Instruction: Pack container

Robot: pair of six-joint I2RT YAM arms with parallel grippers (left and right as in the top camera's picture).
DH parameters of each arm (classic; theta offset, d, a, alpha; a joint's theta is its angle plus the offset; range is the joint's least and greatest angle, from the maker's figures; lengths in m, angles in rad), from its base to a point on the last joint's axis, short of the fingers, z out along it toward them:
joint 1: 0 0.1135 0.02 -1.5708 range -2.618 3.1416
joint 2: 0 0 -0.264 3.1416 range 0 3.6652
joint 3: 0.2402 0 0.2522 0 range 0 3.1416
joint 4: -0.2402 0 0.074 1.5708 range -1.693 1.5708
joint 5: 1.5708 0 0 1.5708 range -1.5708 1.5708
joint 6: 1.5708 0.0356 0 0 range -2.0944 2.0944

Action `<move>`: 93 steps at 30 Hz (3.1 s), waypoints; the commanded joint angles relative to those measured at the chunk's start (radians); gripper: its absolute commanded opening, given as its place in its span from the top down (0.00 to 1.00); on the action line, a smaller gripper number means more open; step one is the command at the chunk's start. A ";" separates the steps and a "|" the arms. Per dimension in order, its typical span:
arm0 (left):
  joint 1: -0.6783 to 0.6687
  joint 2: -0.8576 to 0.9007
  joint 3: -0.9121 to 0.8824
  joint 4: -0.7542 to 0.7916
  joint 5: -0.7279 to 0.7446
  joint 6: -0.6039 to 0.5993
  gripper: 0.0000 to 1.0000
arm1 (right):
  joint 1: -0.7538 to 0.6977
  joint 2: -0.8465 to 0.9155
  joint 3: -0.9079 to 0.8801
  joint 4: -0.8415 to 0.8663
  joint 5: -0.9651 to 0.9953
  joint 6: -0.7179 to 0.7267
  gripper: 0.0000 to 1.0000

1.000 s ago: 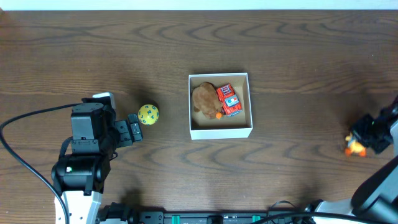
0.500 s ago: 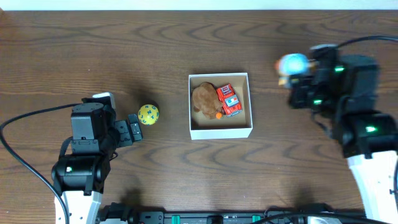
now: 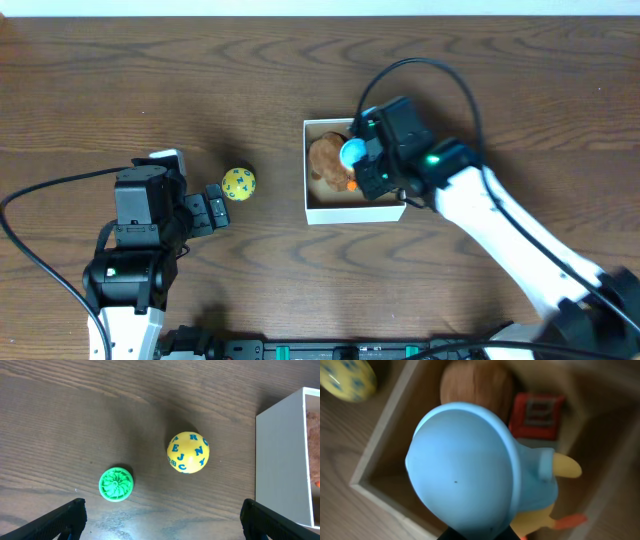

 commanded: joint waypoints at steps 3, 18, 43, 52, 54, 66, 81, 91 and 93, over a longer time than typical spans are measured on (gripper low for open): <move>0.005 0.000 0.022 -0.002 0.007 0.016 0.02 | 0.066 0.119 0.003 -0.002 0.017 -0.017 0.99; 0.005 0.000 0.022 -0.002 0.008 0.016 0.02 | 0.047 0.119 0.013 -0.022 0.041 -0.029 0.51; 0.005 0.000 0.022 -0.002 0.007 0.017 0.02 | -0.236 -0.227 0.041 0.009 0.246 0.315 0.89; 0.003 0.027 0.064 -0.018 0.069 0.004 0.02 | -0.670 -0.241 0.032 -0.143 0.065 0.235 0.36; 0.003 0.075 0.132 -0.049 0.066 -0.006 0.02 | -0.726 -0.229 0.025 -0.169 0.066 0.187 0.26; -0.018 0.549 0.454 -0.192 0.041 -0.010 0.02 | -0.794 -0.151 0.013 -0.182 0.054 0.166 0.01; -0.101 0.927 0.454 -0.141 0.040 -0.018 0.02 | -0.789 -0.109 0.012 -0.208 0.054 0.158 0.01; -0.101 1.004 0.446 -0.137 0.041 -0.021 0.07 | -0.789 -0.109 0.012 -0.209 0.054 0.158 0.01; -0.101 1.004 0.446 -0.141 0.041 -0.021 0.20 | -0.789 -0.109 0.012 -0.211 0.054 0.158 0.01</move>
